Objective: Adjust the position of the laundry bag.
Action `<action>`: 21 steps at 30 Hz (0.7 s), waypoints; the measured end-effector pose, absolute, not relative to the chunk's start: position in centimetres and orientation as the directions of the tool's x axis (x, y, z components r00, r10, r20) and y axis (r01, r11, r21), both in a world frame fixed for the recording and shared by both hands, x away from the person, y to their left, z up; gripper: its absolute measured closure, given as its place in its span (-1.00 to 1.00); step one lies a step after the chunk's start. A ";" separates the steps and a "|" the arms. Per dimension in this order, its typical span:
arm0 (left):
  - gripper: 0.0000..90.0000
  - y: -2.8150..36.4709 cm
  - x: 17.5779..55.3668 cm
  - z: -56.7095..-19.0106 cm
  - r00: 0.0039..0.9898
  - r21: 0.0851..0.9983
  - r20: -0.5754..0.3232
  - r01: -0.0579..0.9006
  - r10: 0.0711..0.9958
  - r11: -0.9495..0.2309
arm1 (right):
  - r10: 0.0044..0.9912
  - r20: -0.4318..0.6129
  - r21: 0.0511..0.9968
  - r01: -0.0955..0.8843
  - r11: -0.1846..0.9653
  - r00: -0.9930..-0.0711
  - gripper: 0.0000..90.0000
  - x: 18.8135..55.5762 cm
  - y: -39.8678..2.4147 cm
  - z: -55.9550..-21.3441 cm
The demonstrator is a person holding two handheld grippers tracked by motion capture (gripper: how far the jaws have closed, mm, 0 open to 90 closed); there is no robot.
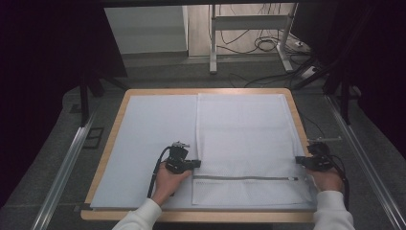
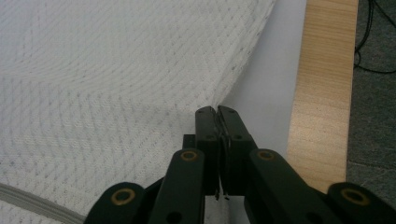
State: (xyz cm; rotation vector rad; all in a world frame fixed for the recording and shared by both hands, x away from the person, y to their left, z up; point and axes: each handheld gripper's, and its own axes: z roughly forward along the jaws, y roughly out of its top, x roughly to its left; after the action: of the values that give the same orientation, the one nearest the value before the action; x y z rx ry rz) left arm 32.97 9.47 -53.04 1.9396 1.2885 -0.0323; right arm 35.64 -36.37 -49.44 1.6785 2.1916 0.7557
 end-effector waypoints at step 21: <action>0.99 10.6 33.0 -52.6 0.478 0.597 -0.424 0.786 0.769 -0.159 | 0.940 0.142 0.572 0.801 0.177 -0.310 0.94 35.5 -36.3 -49.3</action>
State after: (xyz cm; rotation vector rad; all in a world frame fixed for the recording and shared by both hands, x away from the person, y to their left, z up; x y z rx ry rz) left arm 32.97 10.61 -52.63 1.9263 1.2930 -0.0269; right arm 35.52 -36.32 -49.28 1.6768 2.2101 0.8319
